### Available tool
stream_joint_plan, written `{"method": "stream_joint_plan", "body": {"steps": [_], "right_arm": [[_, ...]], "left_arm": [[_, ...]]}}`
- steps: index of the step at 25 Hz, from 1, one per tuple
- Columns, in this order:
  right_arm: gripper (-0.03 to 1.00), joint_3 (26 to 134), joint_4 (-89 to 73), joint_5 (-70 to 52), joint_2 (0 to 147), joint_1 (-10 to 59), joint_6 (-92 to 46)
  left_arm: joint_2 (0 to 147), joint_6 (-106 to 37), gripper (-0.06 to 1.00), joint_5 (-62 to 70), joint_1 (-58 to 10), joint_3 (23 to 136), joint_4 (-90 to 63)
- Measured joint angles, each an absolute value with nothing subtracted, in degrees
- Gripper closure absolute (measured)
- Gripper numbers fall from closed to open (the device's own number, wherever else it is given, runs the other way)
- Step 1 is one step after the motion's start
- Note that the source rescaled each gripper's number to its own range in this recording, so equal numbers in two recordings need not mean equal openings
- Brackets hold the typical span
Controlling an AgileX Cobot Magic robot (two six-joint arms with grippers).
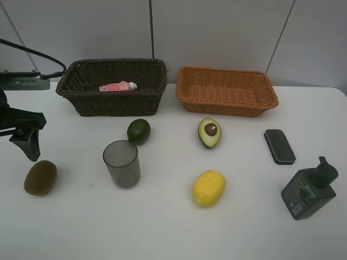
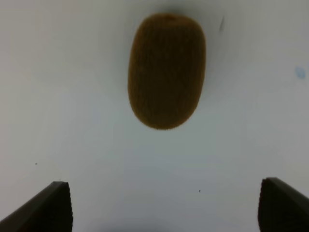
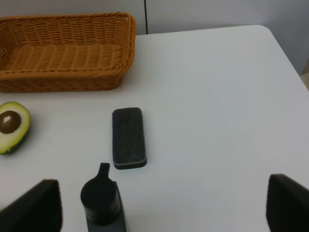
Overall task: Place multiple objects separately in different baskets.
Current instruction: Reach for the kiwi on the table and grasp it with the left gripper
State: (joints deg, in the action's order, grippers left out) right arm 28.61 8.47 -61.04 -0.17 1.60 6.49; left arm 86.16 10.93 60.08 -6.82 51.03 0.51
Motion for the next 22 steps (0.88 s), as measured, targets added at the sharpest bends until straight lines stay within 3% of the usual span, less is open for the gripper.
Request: {"method": "stream_joint_plan", "body": {"steps": [22], "right_arm": [[-0.03,28.61,8.47,-61.04,-0.17,1.6,6.49]], "left_arm": [[110.18,10.93,-0.05,45.79,-6.82,51.08,0.79]]}}
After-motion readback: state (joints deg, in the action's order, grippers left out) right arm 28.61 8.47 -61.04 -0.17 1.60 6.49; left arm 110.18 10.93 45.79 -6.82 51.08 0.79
